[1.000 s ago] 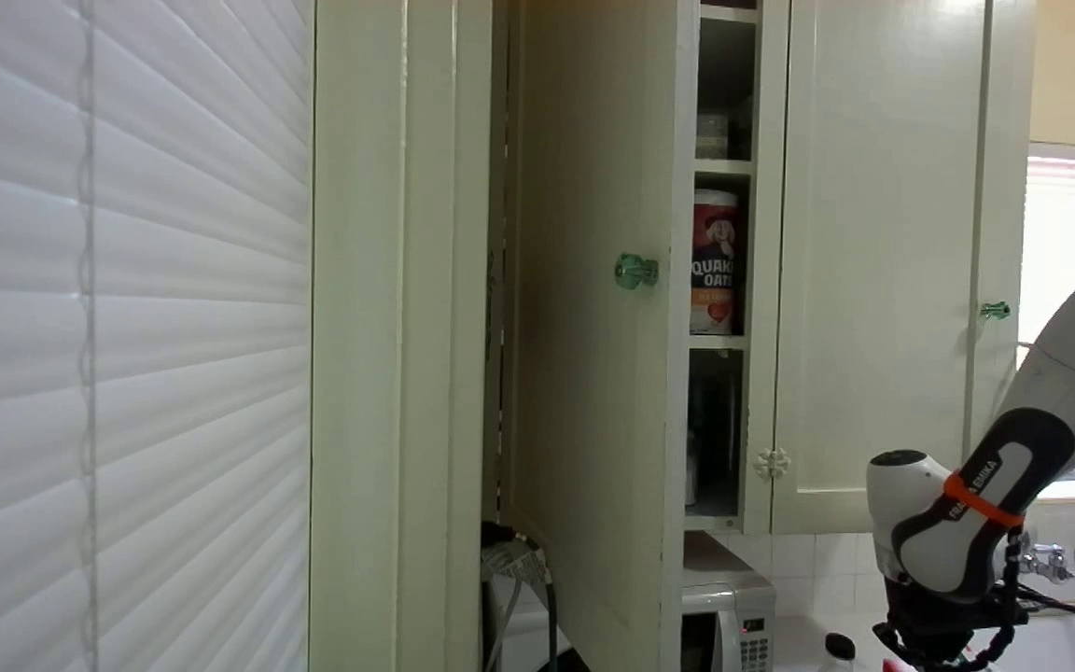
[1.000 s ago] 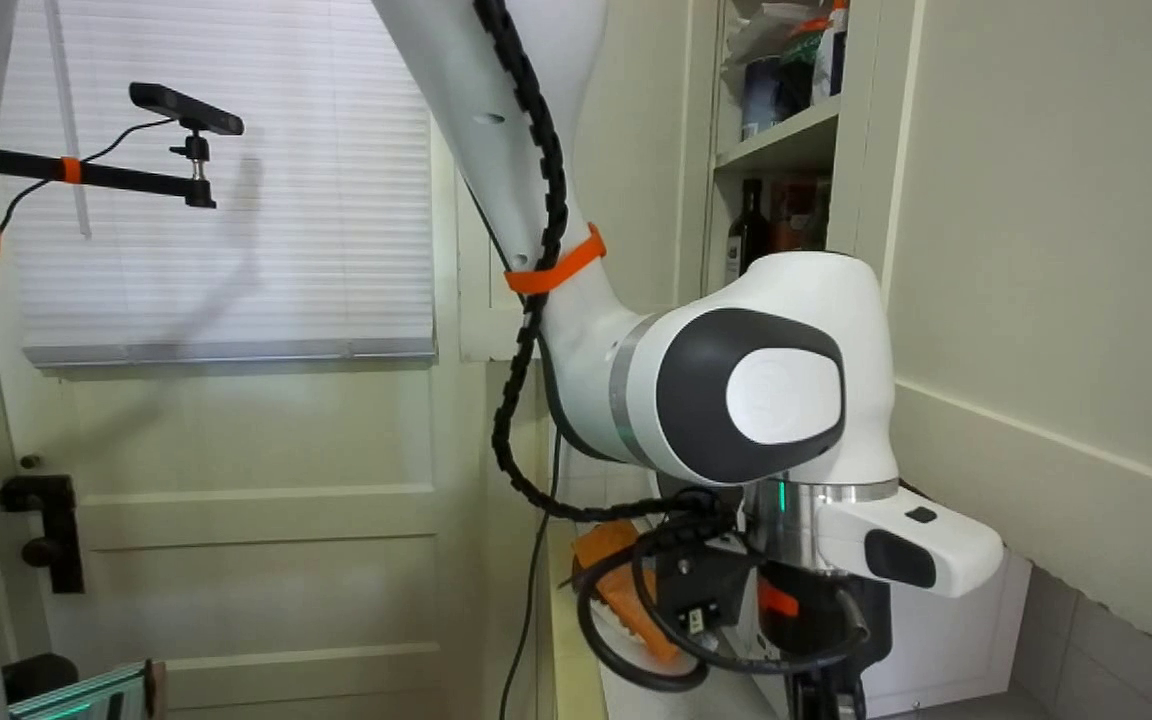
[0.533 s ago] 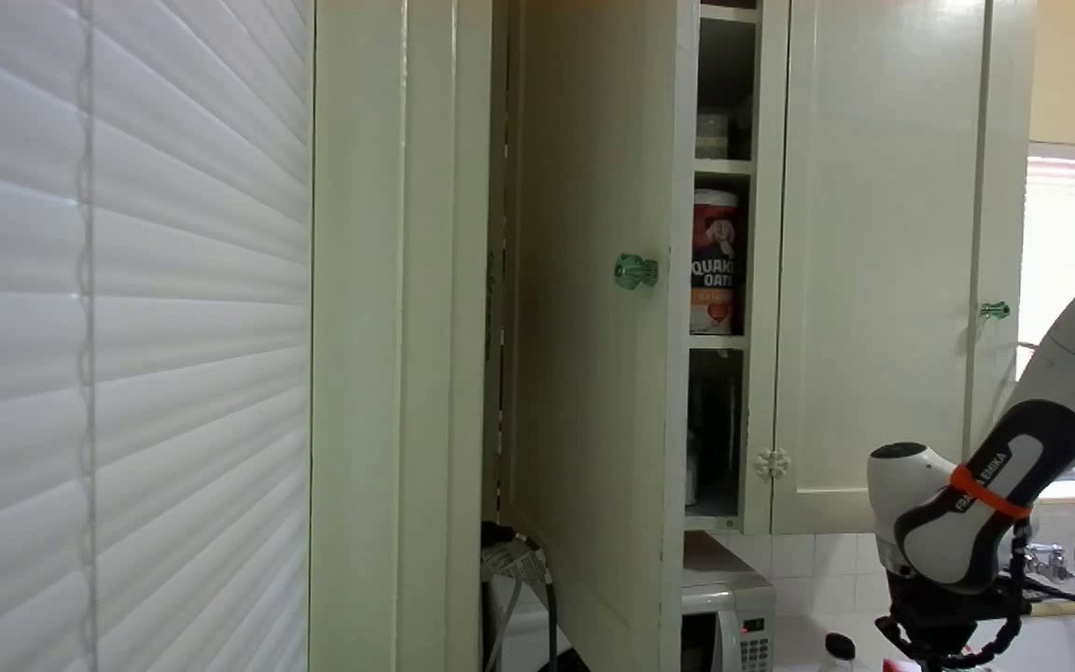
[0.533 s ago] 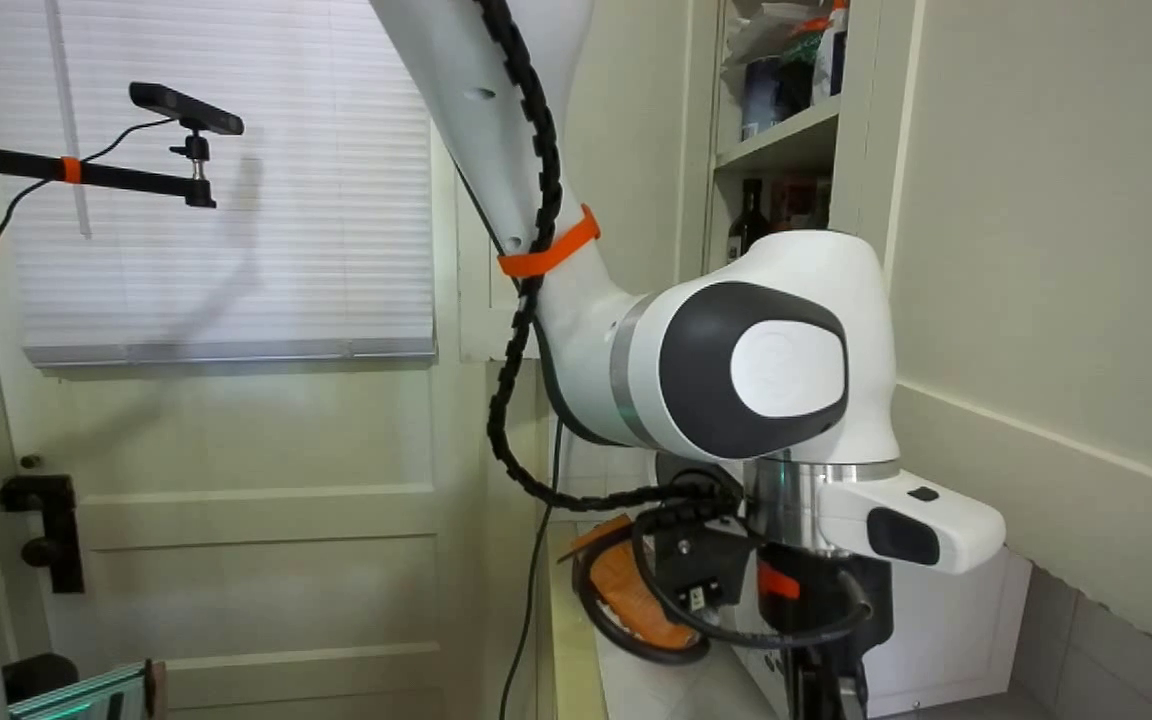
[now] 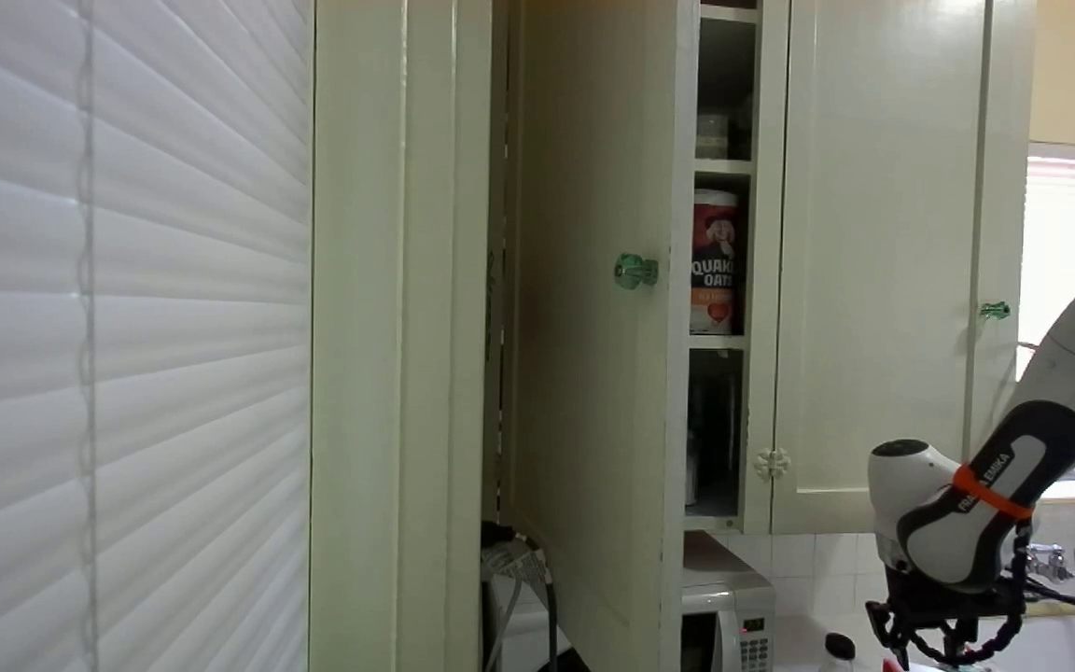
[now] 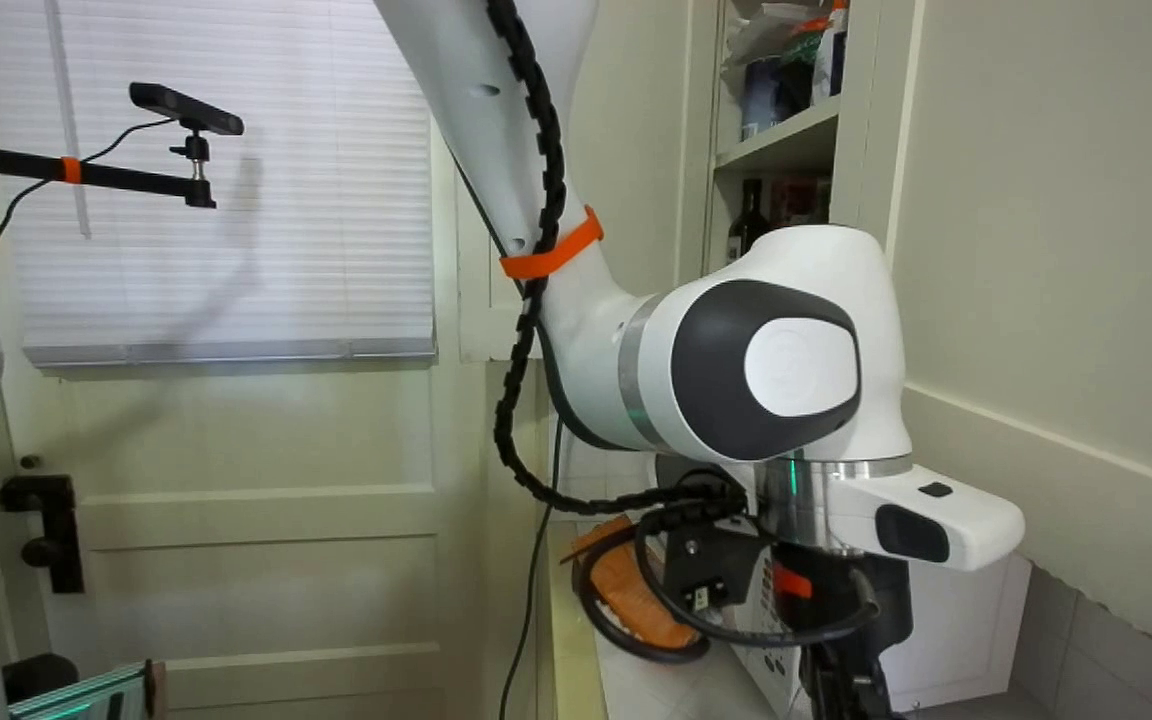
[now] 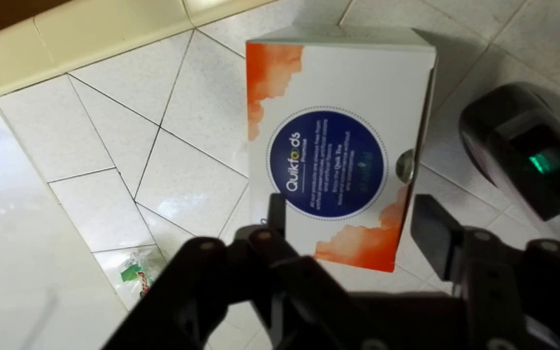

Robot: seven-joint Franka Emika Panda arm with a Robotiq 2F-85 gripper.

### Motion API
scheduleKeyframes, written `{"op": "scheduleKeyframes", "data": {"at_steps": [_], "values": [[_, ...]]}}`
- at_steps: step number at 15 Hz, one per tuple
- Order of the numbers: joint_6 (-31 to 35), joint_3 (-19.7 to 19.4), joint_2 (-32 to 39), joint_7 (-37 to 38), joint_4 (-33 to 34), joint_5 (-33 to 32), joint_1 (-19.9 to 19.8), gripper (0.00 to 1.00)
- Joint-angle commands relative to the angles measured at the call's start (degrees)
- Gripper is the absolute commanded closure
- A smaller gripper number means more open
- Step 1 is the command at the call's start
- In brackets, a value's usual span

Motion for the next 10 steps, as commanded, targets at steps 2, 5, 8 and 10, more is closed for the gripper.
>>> {"op": "scheduleKeyframes", "data": {"at_steps": [2,5,8,10], "values": [[3.0,0.4,2.4,4.1,1.0,-1.6,-1.1,0.00],[1.7,0.8,1.3,2.6,0.8,-1.2,-1.1,0.00],[1.7,0.8,1.3,2.6,0.8,-1.2,-1.1,0.00],[1.7,0.8,1.3,2.6,0.9,-1.2,-1.1,0.00]]}}
